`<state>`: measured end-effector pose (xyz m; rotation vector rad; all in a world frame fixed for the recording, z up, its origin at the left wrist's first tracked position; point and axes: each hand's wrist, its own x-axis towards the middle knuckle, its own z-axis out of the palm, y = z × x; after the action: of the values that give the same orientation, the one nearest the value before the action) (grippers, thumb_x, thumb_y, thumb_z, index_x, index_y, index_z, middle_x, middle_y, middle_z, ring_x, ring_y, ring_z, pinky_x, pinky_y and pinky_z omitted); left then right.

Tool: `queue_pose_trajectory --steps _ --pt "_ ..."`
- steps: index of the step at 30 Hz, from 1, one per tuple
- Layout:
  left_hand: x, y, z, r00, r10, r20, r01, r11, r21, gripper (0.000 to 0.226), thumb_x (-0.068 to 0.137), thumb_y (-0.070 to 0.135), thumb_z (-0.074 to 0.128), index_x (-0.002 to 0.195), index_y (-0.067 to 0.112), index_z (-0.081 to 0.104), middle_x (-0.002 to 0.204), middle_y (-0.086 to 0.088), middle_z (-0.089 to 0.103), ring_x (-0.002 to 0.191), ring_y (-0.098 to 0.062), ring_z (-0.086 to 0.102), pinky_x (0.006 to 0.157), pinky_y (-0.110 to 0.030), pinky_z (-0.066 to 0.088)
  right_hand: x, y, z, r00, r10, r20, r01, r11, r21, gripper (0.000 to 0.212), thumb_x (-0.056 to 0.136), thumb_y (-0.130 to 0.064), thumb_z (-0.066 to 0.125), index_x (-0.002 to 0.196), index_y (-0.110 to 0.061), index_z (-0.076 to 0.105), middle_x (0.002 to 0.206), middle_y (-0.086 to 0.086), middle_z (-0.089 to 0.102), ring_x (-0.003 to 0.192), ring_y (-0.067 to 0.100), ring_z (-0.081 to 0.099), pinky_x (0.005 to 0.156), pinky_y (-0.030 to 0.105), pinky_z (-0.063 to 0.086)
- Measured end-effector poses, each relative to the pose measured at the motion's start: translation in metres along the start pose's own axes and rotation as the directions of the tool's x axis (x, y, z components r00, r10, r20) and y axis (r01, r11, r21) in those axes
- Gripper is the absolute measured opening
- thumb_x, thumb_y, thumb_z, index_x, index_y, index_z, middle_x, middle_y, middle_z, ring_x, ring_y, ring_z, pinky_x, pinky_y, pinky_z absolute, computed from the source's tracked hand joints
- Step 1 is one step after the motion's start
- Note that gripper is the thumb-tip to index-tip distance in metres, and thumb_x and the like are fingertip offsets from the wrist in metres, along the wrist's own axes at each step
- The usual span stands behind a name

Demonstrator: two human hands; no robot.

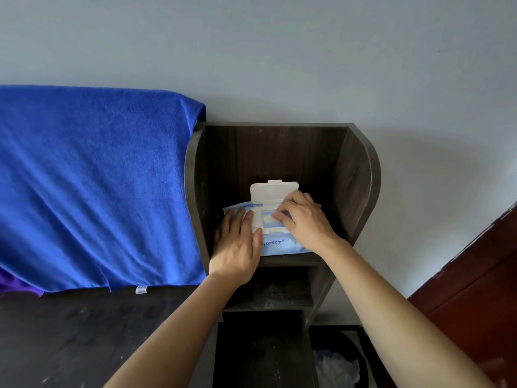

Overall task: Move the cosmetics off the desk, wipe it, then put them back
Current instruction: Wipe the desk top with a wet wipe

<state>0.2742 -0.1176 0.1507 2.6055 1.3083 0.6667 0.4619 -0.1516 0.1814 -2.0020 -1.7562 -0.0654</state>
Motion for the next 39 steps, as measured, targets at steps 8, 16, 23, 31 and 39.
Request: queue_pose_trajectory --steps 8,16,23,31,39 --pt "0.001 0.000 0.001 1.000 -0.007 0.001 0.007 1.000 0.004 0.068 0.099 0.047 0.012 0.146 0.007 0.043 0.154 -0.012 0.040 0.146 -0.032 0.028 0.116 -0.050 0.025 -0.031 -0.001 -0.003 0.999 -0.021 -0.044 0.029 0.981 0.191 0.021 0.098 -0.028 0.063 0.103 -0.010 0.072 0.109 -0.002 0.055 0.107 0.018 0.053 0.093 0.039 0.048" --pt "0.001 -0.001 0.003 1.000 -0.003 -0.004 0.003 1.000 0.006 0.066 0.100 0.045 0.015 0.144 0.006 0.045 0.151 -0.014 0.043 0.144 -0.034 0.031 0.114 -0.051 0.028 -0.035 -0.001 -0.002 0.998 -0.003 -0.060 0.017 0.970 0.243 0.027 0.093 -0.037 0.069 0.111 -0.016 0.071 0.115 -0.005 0.054 0.111 0.010 0.051 0.091 0.027 0.048" --pt "0.003 -0.002 0.005 1.000 0.003 0.002 -0.003 1.000 0.008 0.067 0.099 0.046 0.012 0.145 0.007 0.042 0.154 -0.012 0.040 0.146 -0.031 0.027 0.116 -0.050 0.025 -0.048 -0.009 0.007 0.992 0.045 -0.117 -0.008 0.954 0.301 0.018 0.099 -0.025 0.060 0.104 -0.009 0.067 0.111 -0.001 0.057 0.105 0.013 0.057 0.091 0.032 0.051" --pt "0.004 -0.004 0.006 1.000 -0.008 0.010 0.007 1.000 0.023 0.072 0.097 0.047 0.005 0.146 0.009 0.040 0.156 -0.010 0.036 0.148 -0.030 0.023 0.117 -0.049 0.021 -0.046 -0.024 -0.020 0.959 0.206 -0.192 -0.070 0.835 0.546 0.015 0.104 -0.020 0.052 0.107 -0.008 0.061 0.114 -0.002 0.053 0.108 0.011 0.057 0.091 0.011 0.043" --pt "0.003 -0.002 0.006 1.000 -0.015 0.018 0.014 1.000 0.027 0.065 0.099 0.044 0.012 0.146 0.011 0.040 0.155 -0.009 0.037 0.148 -0.028 0.023 0.117 -0.049 0.021 -0.041 -0.035 -0.050 0.933 0.214 -0.290 -0.018 0.832 0.555 0.017 0.103 -0.015 0.053 0.108 -0.001 0.063 0.117 0.006 0.056 0.107 0.015 0.059 0.091 0.017 0.047"
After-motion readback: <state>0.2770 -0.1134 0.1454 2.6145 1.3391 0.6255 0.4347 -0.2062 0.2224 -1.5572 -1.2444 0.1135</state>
